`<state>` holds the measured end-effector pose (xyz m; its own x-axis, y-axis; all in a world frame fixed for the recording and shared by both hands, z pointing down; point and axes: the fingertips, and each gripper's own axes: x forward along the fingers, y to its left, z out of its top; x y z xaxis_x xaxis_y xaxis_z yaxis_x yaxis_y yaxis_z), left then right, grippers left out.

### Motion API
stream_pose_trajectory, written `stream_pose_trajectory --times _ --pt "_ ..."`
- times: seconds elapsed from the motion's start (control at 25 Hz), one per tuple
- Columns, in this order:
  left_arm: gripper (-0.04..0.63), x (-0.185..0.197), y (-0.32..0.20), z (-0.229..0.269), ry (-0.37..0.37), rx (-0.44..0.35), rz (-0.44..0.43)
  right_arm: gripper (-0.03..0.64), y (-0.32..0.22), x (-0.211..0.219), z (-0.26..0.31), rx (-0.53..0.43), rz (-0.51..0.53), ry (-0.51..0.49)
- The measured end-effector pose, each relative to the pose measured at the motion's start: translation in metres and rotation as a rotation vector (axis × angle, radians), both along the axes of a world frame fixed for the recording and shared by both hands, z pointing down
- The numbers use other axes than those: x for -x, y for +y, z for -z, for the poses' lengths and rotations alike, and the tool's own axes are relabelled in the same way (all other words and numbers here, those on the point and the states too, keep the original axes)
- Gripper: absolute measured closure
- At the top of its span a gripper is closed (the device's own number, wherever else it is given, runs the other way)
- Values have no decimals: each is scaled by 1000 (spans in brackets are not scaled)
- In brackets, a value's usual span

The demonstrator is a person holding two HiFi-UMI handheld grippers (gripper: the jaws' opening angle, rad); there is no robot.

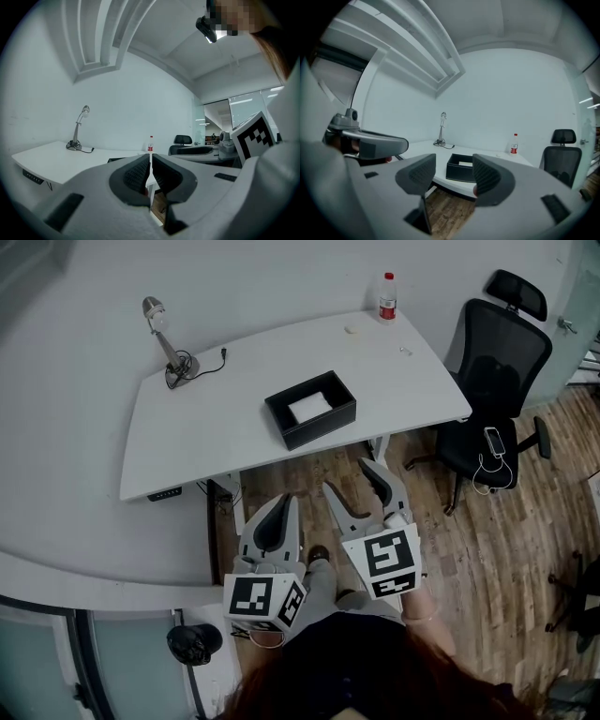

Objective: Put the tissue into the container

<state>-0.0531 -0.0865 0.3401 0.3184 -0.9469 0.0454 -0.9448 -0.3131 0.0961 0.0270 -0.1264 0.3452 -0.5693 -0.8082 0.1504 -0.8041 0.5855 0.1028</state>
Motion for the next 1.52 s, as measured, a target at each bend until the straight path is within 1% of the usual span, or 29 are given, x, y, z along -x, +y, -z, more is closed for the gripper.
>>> stream_pose_trajectory --times 0.2,0.4,0.52,0.6,0.68,0.72,0.84,0.92,1.32,1.44,1.52 --pt "557 -5 24 -2 -8 3 13 376 21 -8 -1 0 1 -19" --pt "557 -13 41 -6 -25 10 8 411 38 -15 -1 0 -4 -46" --pt "557 -16 47 -5 -29 10 3 442 43 -18 1 -8 -5 -54" --pt "557 -18 49 -4 -31 7 -1 486 46 -21 4 -15 -12 -61" --pt "557 -20 51 -3 -32 4 -6 547 49 -24 7 -24 -24 -63" --pt "557 -20 52 -2 -33 3 -8 563 51 -25 7 -25 -28 -66" --pt "557 -19 54 -1 -36 1 -10 585 56 -26 8 -10 -33 -87" --pt "557 -18 57 0 -37 -2 -9 595 61 -26 9 1 -29 -105" --pt "557 -10 99 2 -38 -5 -4 597 107 -26 20 8 -3 -188" --pt "557 -11 113 6 -34 -9 -6 597 125 -26 27 -10 5 -170" --pt "557 -12 120 8 -35 -14 -11 597 134 -28 31 -28 -10 -163"
